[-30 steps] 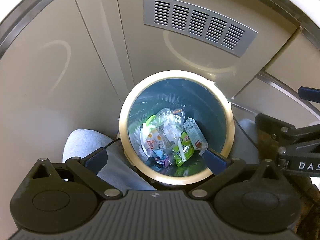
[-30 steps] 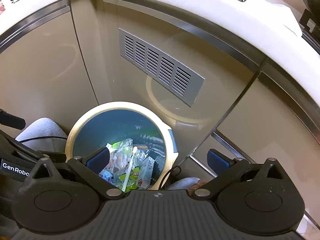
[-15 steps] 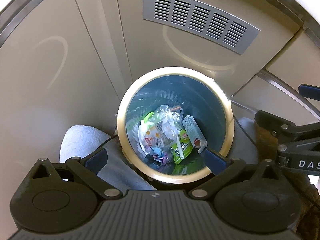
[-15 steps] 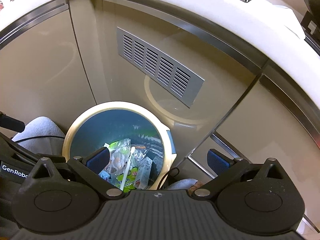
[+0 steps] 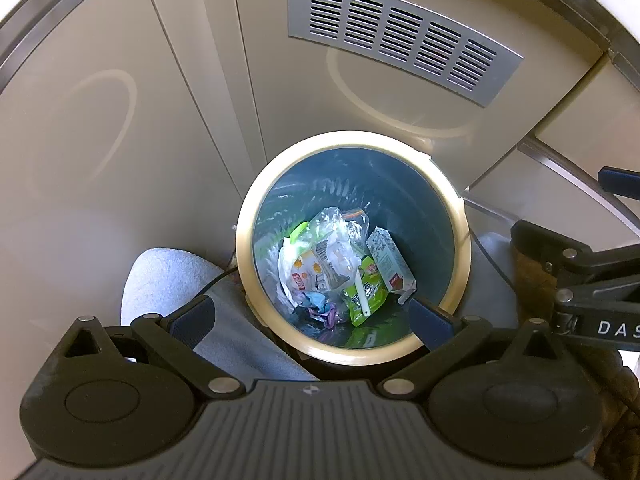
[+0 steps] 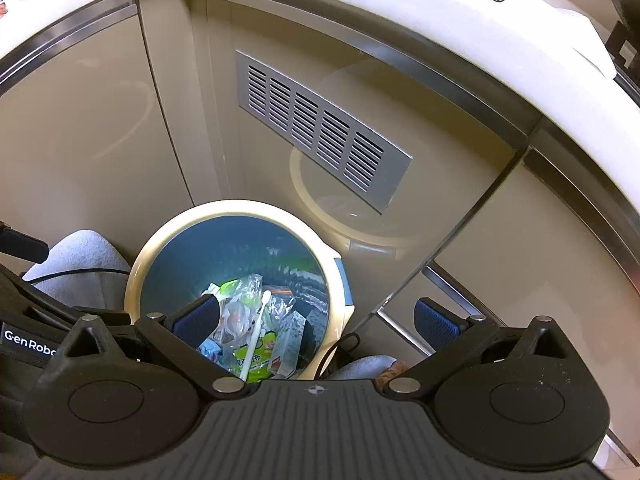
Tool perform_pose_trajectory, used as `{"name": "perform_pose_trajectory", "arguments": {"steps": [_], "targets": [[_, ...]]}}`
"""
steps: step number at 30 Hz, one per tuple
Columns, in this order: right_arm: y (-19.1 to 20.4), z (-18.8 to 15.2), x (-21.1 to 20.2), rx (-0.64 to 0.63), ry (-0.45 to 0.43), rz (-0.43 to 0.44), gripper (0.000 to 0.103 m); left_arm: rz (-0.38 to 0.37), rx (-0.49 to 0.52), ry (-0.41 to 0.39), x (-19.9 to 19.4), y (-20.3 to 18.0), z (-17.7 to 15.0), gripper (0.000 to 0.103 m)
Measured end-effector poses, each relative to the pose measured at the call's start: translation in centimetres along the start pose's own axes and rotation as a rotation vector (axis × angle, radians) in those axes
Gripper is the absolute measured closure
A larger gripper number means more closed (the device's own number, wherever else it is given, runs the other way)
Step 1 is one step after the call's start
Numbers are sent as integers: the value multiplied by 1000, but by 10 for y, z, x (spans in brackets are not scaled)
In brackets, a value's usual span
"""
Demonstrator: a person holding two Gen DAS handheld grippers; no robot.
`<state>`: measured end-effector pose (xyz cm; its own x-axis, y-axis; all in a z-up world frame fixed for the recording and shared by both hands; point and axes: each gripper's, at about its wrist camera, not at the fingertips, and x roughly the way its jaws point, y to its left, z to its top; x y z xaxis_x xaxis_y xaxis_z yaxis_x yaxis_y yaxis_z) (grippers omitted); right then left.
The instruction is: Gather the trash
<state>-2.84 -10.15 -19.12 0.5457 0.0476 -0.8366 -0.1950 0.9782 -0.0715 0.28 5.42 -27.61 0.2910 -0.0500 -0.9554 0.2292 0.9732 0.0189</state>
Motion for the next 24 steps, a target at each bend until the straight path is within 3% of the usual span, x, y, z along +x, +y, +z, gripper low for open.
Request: {"name": "perform_pose_trajectory", "arguments": {"steps": [24], "targets": [[5, -3, 2, -9, 17, 0, 0, 11, -4, 13, 3, 2, -2, 0]]}}
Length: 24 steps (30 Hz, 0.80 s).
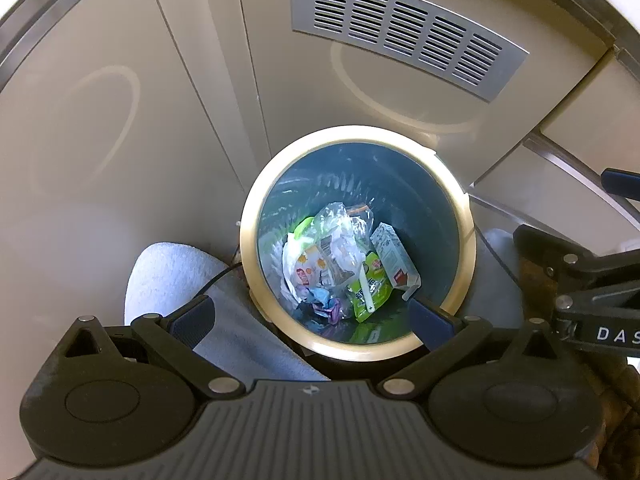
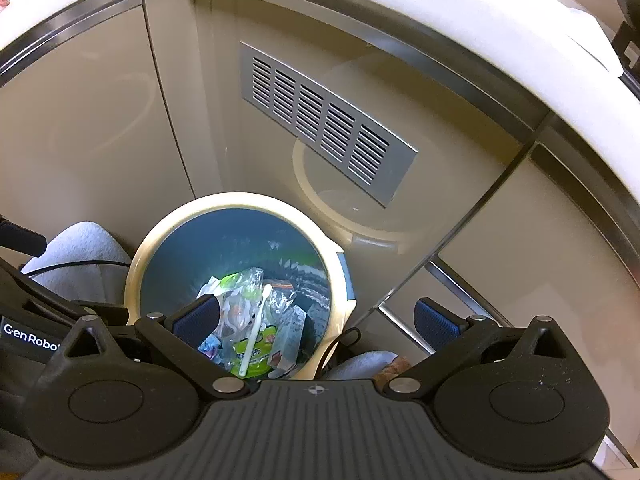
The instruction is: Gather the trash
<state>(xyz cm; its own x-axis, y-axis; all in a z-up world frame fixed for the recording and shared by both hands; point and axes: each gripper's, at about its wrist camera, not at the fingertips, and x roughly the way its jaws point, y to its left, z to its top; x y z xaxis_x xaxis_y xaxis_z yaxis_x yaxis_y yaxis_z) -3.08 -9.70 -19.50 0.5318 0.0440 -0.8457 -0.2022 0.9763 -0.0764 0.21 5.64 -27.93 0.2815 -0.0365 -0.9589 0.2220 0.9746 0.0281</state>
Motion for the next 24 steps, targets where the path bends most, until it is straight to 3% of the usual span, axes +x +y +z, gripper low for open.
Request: {"name": "perform_pose_trajectory", "arguments": {"steps": [24], "targets": [[0, 1, 13, -4, 36, 2, 0, 33, -10, 39, 11, 1, 3, 0]]}}
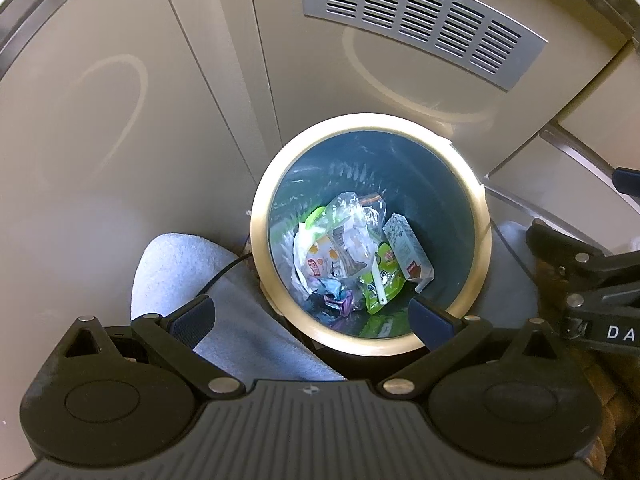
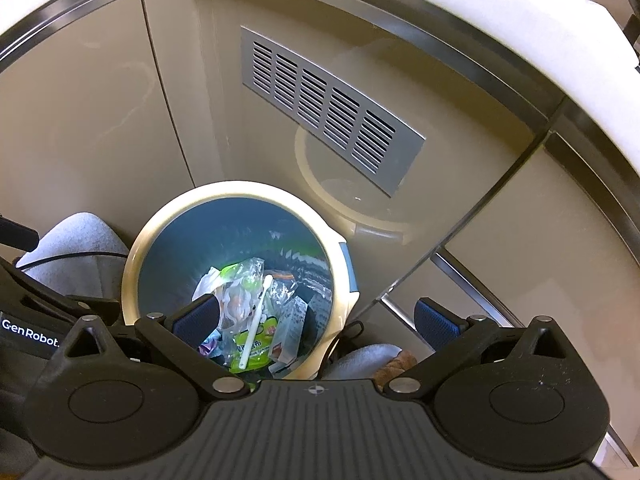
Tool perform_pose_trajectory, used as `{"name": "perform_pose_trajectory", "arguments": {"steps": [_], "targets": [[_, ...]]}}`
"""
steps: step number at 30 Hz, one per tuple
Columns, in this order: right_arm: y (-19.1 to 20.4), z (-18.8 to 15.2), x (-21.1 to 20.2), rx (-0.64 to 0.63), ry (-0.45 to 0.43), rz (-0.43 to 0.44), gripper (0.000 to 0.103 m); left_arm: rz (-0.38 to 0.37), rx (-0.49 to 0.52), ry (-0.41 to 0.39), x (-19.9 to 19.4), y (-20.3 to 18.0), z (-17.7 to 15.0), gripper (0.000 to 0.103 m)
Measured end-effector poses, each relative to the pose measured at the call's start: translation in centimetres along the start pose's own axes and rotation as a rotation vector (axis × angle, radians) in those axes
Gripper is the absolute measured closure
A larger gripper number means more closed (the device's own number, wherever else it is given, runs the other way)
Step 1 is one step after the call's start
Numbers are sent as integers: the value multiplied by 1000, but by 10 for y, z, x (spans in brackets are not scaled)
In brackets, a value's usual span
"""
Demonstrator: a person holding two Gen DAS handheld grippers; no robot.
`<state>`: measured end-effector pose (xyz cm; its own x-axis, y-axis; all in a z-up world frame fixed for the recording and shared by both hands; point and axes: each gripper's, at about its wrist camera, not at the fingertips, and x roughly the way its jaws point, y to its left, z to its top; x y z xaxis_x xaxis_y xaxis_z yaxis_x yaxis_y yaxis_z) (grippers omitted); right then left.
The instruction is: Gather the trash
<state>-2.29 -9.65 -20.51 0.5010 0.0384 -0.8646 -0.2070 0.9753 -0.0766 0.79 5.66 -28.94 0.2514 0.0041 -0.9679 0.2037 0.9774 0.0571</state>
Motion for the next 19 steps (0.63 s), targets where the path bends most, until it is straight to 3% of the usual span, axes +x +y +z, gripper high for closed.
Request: {"name": "perform_pose_trajectory", "arguments": {"steps": [14, 19], "targets": [[5, 3, 11, -20, 35, -17, 0, -24, -13, 29, 9, 3, 1, 0], [8, 5, 13, -26, 39, -21, 0, -9, -19, -5, 5, 4, 1, 0]]}}
